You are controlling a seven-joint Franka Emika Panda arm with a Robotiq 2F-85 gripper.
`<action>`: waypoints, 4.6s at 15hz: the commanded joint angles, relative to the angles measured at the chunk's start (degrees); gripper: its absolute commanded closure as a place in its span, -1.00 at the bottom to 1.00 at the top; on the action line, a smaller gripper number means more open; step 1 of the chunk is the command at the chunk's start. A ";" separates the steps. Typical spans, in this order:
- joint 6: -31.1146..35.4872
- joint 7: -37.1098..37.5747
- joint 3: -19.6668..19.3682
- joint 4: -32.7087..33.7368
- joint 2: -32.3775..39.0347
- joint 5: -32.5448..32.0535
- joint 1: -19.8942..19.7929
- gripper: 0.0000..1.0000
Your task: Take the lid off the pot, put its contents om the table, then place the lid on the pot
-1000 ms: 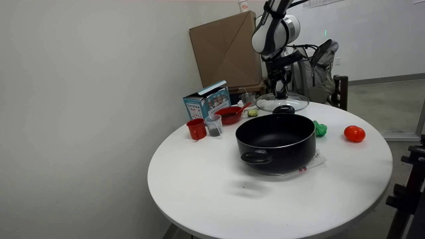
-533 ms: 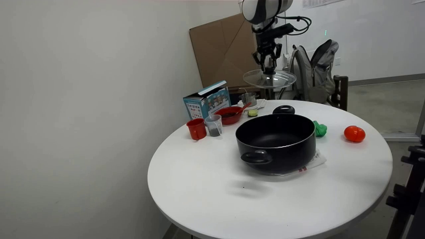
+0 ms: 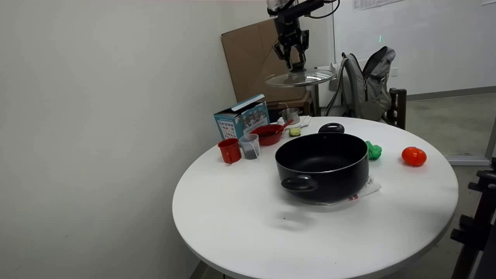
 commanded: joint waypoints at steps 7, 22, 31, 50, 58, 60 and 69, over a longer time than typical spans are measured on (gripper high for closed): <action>-0.48 -1.70 3.67 -22.48 -10.01 -11.97 8.19 0.52; -0.44 -1.02 9.62 -38.26 -16.47 -21.22 12.33 0.52; -1.69 -0.52 10.85 -35.42 -12.57 -21.01 12.99 0.52; -2.05 -0.33 9.97 -25.67 -3.59 -20.54 14.58 0.52; -0.13 0.79 9.76 -25.71 -3.27 -20.68 14.91 0.52; 1.50 1.09 9.89 -26.66 -3.59 -20.39 14.63 0.52; 17.10 2.89 7.84 -33.87 -5.56 -20.63 14.06 0.52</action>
